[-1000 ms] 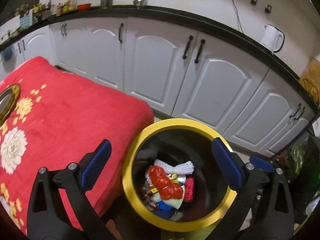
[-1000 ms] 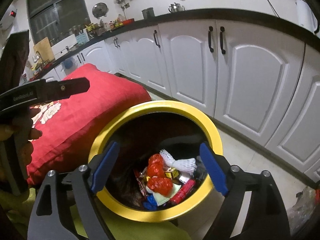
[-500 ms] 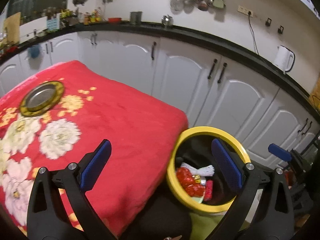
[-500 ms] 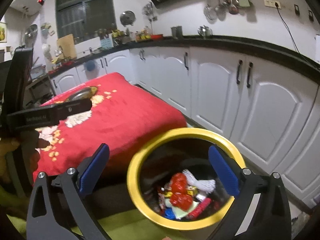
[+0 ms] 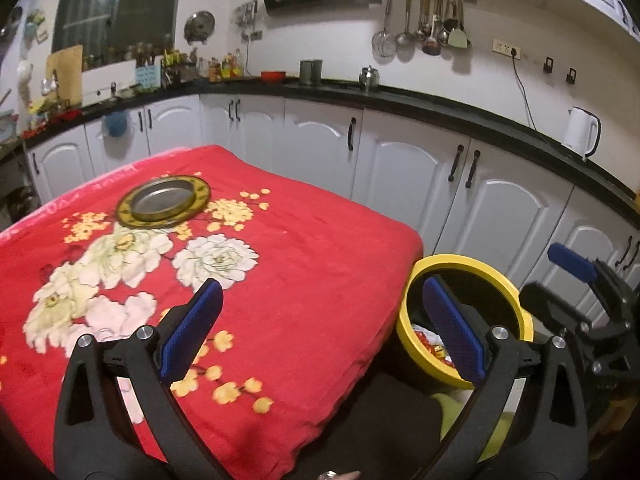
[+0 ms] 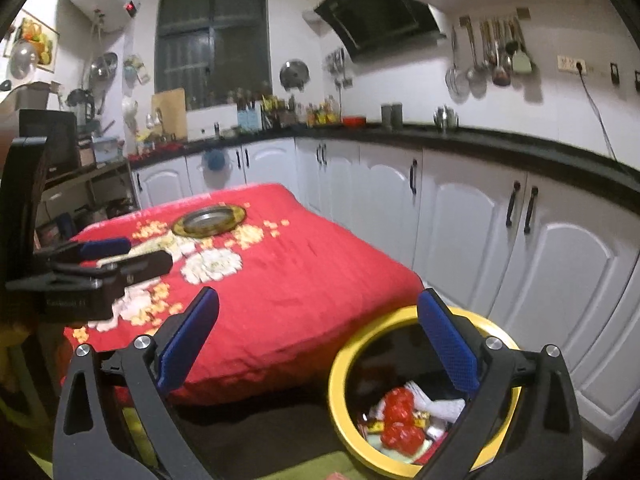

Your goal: Collect trash

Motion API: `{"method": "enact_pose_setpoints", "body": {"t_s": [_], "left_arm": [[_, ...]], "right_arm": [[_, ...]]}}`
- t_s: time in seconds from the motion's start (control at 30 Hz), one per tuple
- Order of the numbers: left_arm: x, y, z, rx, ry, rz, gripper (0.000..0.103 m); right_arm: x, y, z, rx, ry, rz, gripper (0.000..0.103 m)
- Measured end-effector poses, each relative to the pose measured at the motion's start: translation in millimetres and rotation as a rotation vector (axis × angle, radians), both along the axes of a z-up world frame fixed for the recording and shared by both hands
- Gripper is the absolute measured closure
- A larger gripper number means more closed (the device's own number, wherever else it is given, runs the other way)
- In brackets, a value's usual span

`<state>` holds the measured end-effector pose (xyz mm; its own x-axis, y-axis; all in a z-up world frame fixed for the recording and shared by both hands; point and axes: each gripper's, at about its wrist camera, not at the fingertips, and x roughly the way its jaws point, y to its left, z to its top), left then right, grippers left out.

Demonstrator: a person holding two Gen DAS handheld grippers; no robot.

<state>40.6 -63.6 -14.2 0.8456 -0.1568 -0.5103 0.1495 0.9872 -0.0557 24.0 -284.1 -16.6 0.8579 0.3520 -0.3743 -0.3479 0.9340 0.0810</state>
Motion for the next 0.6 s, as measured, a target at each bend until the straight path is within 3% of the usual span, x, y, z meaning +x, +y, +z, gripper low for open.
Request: {"method": "enact_pose_setpoints", "body": {"t_s": [0.3,0.6], "left_arm": [[-29.0,11.1,-3.4,-0.018,-0.107,0.045,0.011],[-28.7,12.3,-11.2,-0.036,-0.104,0.035,0.011]], "right_arm": [[-34.2,11.2,-5.3,-0.009,-0.192,-0.064,0.006],[-23.2,7.9,-10.5,0.003,-0.144,-0.085,0.006]]}}
